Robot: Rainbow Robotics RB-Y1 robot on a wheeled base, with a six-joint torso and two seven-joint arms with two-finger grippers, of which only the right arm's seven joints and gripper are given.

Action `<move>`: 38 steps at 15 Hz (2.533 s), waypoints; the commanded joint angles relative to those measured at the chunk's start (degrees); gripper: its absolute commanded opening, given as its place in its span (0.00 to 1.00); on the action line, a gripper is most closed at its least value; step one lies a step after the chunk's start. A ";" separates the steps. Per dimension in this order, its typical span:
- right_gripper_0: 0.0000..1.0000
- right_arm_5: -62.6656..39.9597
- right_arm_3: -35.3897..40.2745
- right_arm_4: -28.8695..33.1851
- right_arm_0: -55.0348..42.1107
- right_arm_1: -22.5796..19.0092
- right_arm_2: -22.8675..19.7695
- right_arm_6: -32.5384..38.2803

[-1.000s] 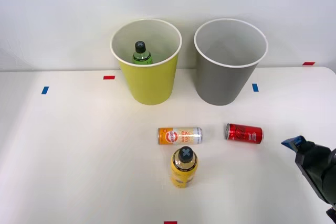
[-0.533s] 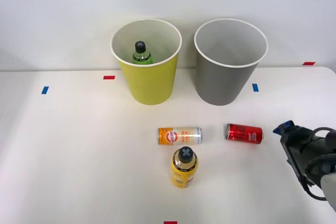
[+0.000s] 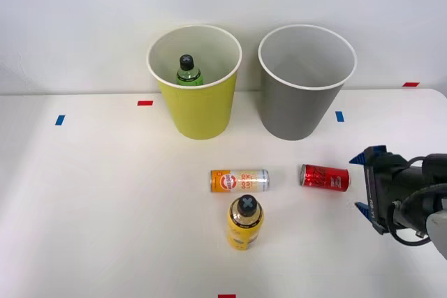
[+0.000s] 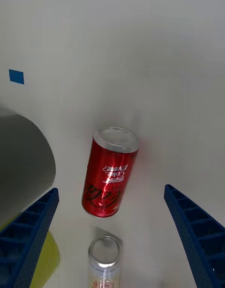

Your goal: Put cans in the gray bin, plastic bottles in the light green bin

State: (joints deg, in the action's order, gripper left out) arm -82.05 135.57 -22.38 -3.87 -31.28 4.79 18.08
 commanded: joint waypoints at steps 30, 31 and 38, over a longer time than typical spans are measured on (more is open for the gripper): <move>1.00 -8.12 -30.10 -3.10 23.03 4.21 8.04 11.10; 1.00 -8.12 -30.10 -2.84 22.94 4.21 8.04 11.01; 1.00 -8.12 -30.72 -3.37 22.41 4.38 8.13 10.22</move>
State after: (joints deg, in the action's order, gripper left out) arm -90.22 105.20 -25.64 18.59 -26.95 12.89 28.40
